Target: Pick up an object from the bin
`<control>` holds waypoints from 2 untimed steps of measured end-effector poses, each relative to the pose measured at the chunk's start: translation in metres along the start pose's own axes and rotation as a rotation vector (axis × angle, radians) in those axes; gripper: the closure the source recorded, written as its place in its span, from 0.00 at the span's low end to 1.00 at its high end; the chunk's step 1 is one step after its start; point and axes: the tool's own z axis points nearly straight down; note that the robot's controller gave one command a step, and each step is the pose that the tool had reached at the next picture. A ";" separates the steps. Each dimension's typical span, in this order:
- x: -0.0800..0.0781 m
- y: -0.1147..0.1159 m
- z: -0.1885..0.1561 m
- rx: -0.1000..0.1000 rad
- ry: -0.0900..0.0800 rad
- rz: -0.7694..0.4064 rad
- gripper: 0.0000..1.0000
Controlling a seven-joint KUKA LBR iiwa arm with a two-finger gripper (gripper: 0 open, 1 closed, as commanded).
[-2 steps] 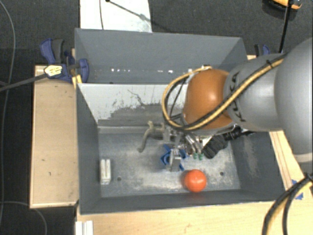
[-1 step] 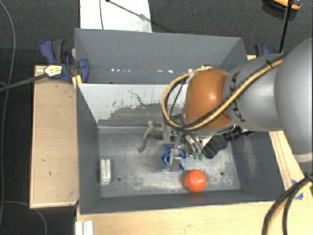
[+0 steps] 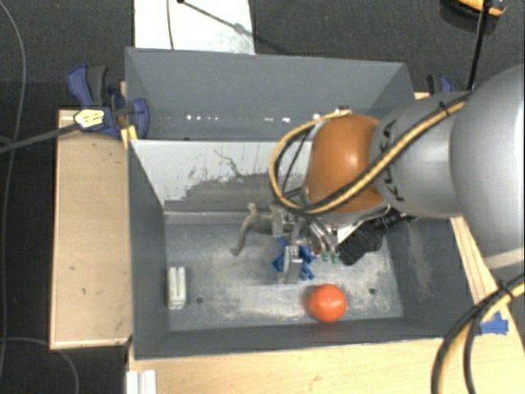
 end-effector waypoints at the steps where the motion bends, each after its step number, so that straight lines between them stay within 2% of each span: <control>1: 0.003 -0.023 0.011 0.001 0.003 0.028 1.00; 2: 0.003 -0.023 0.011 0.001 0.003 0.029 1.00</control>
Offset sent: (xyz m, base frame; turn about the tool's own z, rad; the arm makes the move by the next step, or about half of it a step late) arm 0.0000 0.0000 0.0000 0.0000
